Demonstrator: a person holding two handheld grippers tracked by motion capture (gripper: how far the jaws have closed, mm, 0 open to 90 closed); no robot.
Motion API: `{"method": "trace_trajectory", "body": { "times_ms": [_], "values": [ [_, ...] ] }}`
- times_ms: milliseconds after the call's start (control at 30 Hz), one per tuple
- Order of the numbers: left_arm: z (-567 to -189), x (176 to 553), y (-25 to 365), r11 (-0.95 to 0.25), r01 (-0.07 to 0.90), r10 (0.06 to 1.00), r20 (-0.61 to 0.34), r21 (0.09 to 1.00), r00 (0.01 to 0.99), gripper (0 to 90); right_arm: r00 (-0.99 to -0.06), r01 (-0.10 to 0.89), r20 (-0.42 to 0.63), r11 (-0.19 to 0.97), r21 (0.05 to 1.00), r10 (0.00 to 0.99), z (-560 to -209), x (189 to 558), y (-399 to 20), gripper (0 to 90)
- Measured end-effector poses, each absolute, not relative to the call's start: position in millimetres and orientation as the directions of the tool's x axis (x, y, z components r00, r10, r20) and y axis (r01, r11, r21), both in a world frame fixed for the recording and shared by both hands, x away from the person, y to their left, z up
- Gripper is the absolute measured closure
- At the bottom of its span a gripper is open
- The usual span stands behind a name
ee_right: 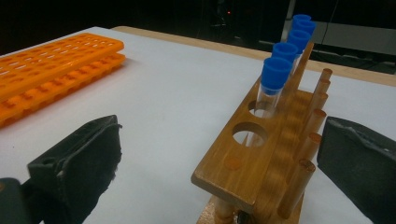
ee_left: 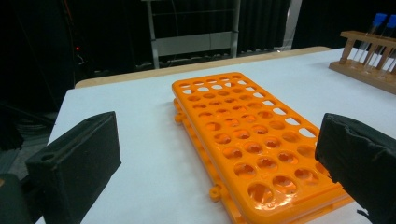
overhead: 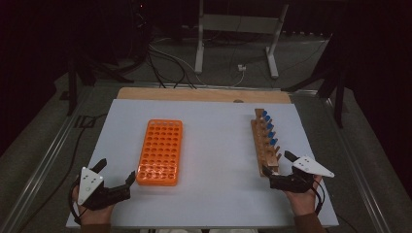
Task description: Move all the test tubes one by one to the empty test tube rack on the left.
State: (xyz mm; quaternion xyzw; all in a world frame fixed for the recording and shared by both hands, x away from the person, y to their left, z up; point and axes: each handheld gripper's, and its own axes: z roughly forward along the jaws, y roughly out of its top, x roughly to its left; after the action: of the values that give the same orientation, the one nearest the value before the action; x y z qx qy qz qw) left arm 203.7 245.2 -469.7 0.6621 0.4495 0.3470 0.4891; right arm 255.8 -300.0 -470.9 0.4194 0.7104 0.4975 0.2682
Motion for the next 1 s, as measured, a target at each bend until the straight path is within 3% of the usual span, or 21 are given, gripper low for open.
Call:
{"method": "trace_trajectory", "body": {
  "times_ms": [500,600,1000],
  "values": [
    [-472,201,248,-0.086,0.266,0.949,-0.002,0.960,0.314,1.2,-0.500,0.304,0.028,0.145,0.942,0.866,-447,258,-305,0.0],
    [-471,200,248,-0.081,0.251,0.956,0.004,0.965,0.292,1.2,-0.501,0.348,0.029,0.170,0.922,0.865,-439,265,-305,0.1],
    [-471,199,249,-0.067,0.253,0.960,-0.006,0.965,0.278,1.2,-0.521,0.369,0.018,0.206,0.906,0.853,-424,288,-310,7.1]
  ]
}}
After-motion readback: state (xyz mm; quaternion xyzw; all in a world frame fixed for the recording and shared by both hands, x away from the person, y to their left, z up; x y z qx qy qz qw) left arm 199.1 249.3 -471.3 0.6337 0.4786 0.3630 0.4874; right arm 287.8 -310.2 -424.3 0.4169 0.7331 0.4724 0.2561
